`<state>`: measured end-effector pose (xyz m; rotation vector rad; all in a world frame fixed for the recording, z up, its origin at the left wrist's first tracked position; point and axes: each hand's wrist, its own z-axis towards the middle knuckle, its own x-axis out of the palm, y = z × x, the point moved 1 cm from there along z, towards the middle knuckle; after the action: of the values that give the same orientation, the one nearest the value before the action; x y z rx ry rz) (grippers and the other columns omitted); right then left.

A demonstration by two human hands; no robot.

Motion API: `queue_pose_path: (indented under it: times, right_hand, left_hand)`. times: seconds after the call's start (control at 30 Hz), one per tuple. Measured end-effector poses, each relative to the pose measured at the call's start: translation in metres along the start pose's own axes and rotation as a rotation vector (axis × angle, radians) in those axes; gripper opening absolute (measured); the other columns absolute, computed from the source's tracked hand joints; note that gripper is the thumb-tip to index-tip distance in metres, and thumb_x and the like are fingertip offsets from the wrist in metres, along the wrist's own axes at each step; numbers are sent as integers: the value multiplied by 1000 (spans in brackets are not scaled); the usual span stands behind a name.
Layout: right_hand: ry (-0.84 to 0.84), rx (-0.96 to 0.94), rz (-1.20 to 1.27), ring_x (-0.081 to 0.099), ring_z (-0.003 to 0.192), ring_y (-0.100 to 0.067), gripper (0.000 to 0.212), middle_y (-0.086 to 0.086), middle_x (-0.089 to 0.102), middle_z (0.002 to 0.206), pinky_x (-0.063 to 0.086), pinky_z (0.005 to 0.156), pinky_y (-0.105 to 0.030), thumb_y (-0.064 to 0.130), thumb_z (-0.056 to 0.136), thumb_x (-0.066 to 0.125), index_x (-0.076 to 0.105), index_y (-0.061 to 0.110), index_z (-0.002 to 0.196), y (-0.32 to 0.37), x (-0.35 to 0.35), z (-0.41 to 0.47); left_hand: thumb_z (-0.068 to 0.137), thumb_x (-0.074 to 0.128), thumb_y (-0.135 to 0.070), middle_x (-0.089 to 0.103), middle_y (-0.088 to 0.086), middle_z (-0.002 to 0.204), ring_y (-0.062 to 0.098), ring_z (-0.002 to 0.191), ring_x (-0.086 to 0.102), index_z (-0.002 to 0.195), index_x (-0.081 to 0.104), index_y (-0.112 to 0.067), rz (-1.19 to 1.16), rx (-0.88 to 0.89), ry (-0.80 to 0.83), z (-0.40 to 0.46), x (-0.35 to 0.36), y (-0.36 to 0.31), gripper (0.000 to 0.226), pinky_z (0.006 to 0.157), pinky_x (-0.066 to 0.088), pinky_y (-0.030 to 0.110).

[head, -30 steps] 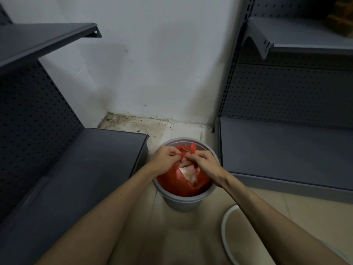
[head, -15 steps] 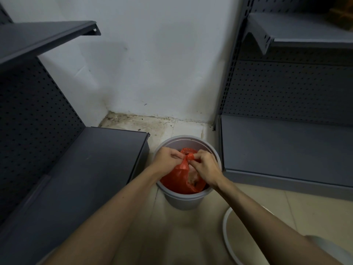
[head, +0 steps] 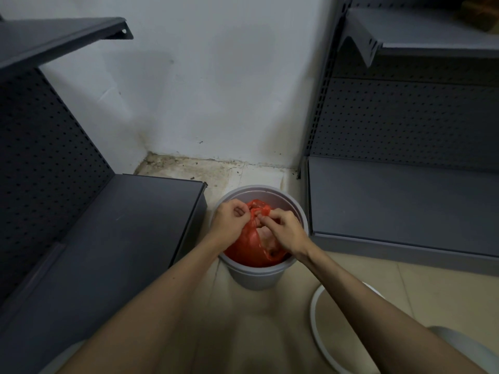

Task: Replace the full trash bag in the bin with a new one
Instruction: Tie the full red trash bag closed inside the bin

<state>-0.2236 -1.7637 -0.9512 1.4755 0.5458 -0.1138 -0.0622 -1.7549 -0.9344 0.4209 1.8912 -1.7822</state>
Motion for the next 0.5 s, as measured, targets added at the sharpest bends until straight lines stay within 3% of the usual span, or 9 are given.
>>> queue_pose_path:
  times: [0.07,0.13,0.2,0.27,0.37,0.43,0.5]
  right_hand:
    - [-52,17,57,65,92,-15,23,-4,70,93,49,89,-36,30,92,64,75,42,76,1,0,0]
    - [-91,37,87,66,94,-15,22,-2,71,94,50,92,-42,32,91,64,75,46,77,4,1,2]
    - [-135,55,141,68,93,-17,19,0,73,93,51,92,-47,32,90,64,77,42,81,9,1,3]
    - [-202,72,159,69,84,-18,21,-2,74,83,53,85,-49,31,92,61,79,27,81,12,-1,2]
    - [-406,151,31,67,71,-18,33,-4,72,69,54,74,-44,29,94,54,74,13,73,9,-12,1]
    - [-471,231,-114,66,75,-21,32,0,72,73,53,82,-45,27,93,50,73,16,73,3,-24,-2]
    - [-406,235,-209,66,79,-21,29,1,73,77,51,88,-46,25,92,52,74,17,75,-1,-28,-5]
  left_hand:
    - [84,70,-15,63,-1,91,10,84,59,85,67,-14,30,1,-16,1,-1,0,3,73,45,21]
    - [83,70,-16,56,-1,98,10,89,56,83,65,-15,55,3,-41,3,-2,-2,6,76,42,22]
    - [82,70,-15,52,-2,100,10,91,53,82,63,-14,83,-1,-49,4,-3,-6,7,78,39,21]
    - [81,69,-16,51,-2,98,11,91,52,81,61,-13,117,-3,-43,5,-4,-10,8,78,40,23]
    - [81,68,-18,50,-2,93,17,88,53,75,55,-16,197,-47,-65,5,-16,-8,14,76,45,30]
    - [82,66,-15,51,1,91,20,87,54,75,55,-14,233,-67,-74,6,-24,-2,13,74,47,32]
    - [84,65,-10,55,1,86,17,78,55,79,57,-9,239,-52,-32,4,-25,-2,9,65,45,25]
